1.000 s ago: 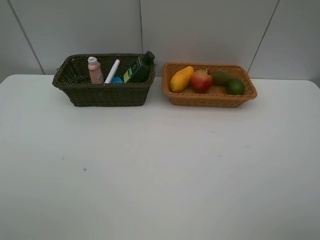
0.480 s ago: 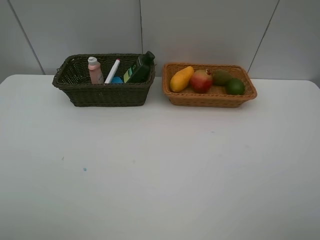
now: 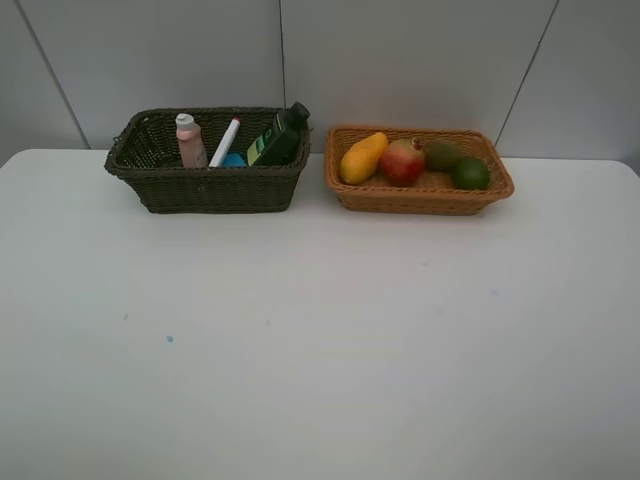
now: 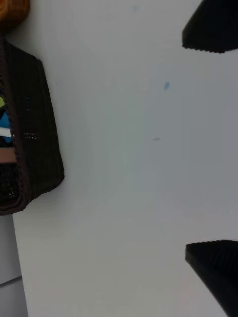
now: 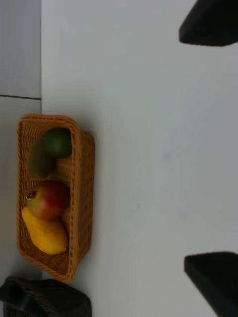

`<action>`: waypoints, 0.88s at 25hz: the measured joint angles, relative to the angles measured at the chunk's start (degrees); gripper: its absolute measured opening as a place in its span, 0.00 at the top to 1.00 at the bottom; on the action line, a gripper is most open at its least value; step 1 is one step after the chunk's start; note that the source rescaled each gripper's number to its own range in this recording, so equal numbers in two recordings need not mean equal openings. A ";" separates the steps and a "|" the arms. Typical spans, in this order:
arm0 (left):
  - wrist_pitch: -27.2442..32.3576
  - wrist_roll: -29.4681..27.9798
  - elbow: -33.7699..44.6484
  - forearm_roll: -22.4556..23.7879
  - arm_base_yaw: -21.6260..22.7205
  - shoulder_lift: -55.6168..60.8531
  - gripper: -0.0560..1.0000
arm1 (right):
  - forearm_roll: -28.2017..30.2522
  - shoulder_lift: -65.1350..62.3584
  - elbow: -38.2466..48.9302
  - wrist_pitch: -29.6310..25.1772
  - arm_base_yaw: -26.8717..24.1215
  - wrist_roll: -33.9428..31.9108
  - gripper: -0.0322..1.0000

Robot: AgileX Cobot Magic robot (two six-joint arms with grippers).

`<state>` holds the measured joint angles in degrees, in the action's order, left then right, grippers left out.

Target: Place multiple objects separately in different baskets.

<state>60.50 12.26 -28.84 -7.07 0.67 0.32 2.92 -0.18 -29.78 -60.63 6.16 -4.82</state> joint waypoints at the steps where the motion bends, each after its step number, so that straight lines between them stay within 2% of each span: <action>1: 0.10 0.06 0.00 -0.14 0.00 0.05 0.00 | 0.00 0.00 0.00 0.00 0.00 0.00 0.00; 22: 0.14 0.26 0.08 -0.28 0.00 0.10 0.00 | 0.00 0.00 0.00 0.00 0.00 0.00 0.00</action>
<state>60.64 12.51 -28.76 -7.35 0.67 0.42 2.92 -0.18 -29.78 -60.63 6.16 -4.82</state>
